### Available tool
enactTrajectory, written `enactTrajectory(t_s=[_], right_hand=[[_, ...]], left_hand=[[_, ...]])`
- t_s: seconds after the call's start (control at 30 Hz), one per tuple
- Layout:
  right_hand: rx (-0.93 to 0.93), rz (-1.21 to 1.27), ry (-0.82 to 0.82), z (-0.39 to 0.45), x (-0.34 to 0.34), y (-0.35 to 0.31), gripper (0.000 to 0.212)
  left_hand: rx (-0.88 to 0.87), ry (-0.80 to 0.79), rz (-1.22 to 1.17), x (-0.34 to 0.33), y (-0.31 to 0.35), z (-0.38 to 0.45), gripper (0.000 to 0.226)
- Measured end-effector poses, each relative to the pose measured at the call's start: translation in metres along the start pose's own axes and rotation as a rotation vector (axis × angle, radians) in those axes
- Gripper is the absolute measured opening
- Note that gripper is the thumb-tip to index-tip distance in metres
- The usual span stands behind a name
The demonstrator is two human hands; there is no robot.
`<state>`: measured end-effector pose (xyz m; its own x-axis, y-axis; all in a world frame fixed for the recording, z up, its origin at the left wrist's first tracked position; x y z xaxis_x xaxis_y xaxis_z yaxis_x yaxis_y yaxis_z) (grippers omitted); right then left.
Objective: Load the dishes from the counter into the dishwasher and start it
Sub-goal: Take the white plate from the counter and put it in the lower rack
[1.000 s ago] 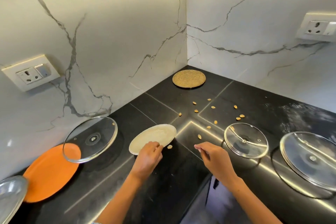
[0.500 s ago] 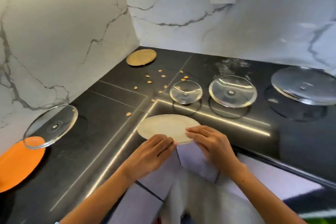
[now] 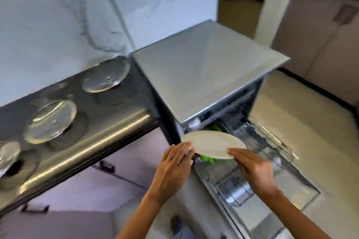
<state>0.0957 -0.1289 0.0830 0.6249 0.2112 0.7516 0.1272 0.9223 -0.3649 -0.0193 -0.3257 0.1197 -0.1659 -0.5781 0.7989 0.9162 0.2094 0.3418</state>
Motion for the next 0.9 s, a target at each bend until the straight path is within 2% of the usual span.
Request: enactTrajectory(t_s=[0.1,0.2,0.3,0.4,0.47,0.57,0.67,0.8,0.9], right_hand=[[-0.197,-0.168,0.020,-0.037,0.015,0.063,0.029],[-0.370,-0.231,0.030,-0.068,0.004,0.117,0.026],[-0.507,-0.275,0.049,-0.089,-0.029,0.164,0.019],[-0.620,-0.295,0.036,-0.100,-0.082,0.217,0.032],[-0.653,-0.296,0.028,-0.099,-0.117,0.247,0.032],[-0.698,-0.325,0.033,-0.090,-0.171,0.293,0.021],[-0.769,-0.299,-0.004,-0.077,-0.226,0.337,0.015],[-0.906,-0.153,-0.166,-0.059,-0.299,0.389,0.007],[-0.906,-0.065,-0.299,-0.037,-0.342,0.412,0.008]], left_hand=[[0.018,-0.166,-0.105,-0.074,0.007,0.030,0.033],[0.021,-0.344,-0.132,-0.152,0.002,0.045,0.035],[0.006,-0.502,-0.127,-0.237,-0.017,0.051,0.042],[0.032,-0.644,-0.074,-0.328,-0.056,0.056,0.050],[0.059,-0.685,-0.039,-0.376,-0.084,0.060,0.046],[0.070,-0.732,0.012,-0.443,-0.127,0.069,0.041],[0.070,-0.782,0.068,-0.487,-0.161,0.084,0.058],[0.059,-0.851,0.168,-0.522,-0.192,0.095,0.069],[-0.001,-0.837,0.143,-0.539,-0.203,0.101,0.075]])
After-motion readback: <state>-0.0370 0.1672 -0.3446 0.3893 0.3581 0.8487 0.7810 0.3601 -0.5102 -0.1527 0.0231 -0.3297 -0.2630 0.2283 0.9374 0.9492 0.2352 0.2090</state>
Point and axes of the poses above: each hand's wrist, its own z-axis towards the middle knuckle, its own x-axis out of the back of the hand, y = z × x, the point moved 5 cm from there along z, towards the middle knuckle, and after that the axes turned 12 degrees about -z, right-handed, at the moved point
